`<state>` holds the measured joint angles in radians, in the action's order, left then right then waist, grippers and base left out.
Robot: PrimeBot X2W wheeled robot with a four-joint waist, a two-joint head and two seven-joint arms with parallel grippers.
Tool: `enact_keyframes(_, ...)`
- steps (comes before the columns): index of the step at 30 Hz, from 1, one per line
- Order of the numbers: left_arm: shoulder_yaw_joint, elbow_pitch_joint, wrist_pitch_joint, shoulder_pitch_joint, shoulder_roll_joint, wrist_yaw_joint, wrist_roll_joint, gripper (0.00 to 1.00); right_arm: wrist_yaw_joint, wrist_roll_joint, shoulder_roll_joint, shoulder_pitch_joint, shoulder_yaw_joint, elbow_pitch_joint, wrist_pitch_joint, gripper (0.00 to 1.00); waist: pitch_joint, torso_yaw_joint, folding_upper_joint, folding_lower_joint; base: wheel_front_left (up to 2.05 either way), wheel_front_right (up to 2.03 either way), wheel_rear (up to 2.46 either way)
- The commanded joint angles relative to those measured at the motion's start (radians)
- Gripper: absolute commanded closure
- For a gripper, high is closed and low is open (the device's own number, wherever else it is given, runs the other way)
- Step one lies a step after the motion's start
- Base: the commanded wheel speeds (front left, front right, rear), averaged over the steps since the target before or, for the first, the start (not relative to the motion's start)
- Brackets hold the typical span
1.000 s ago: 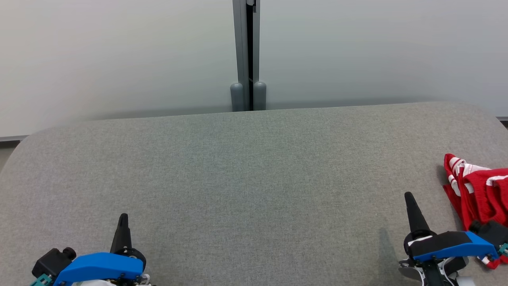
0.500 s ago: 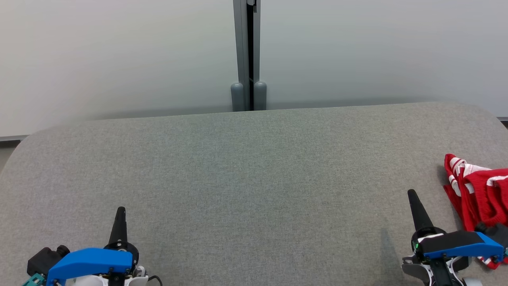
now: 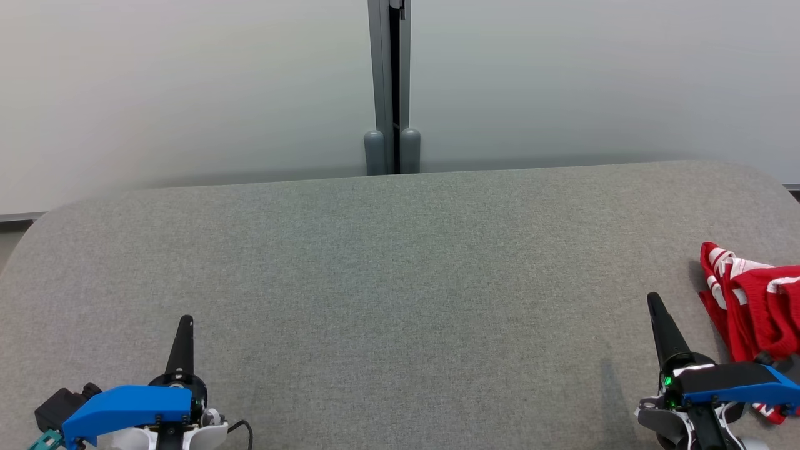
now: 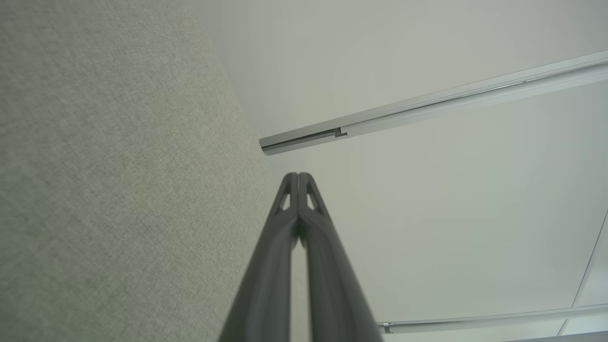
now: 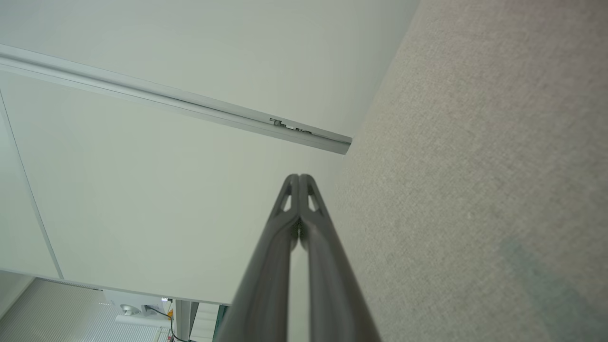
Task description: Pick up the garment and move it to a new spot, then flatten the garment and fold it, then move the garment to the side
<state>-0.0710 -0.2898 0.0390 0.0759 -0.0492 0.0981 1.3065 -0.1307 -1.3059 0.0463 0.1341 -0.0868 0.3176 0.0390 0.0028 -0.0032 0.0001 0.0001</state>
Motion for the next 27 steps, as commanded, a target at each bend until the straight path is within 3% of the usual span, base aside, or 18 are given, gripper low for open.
enact_keyframes(1, -0.007, 0.013, 0.007, 0.021, -0.001, 0.007, 0.028, 1.0, 0.0, -0.03, 0.005, -0.011, -0.004, -0.015, 0.009, 1.0, 0.0, 0.0, -0.0001, -0.0001, 0.0, 0.0, 0.0)
enact_keyframes(27, -0.037, 0.04, 0.061, 0.034, -0.002, 0.029, 0.241, 1.0, 0.0, -0.241, 0.006, -0.027, -0.024, -0.063, 0.061, 1.0, 0.0, 0.002, -0.0001, -0.0001, 0.0, 0.0, 0.0)
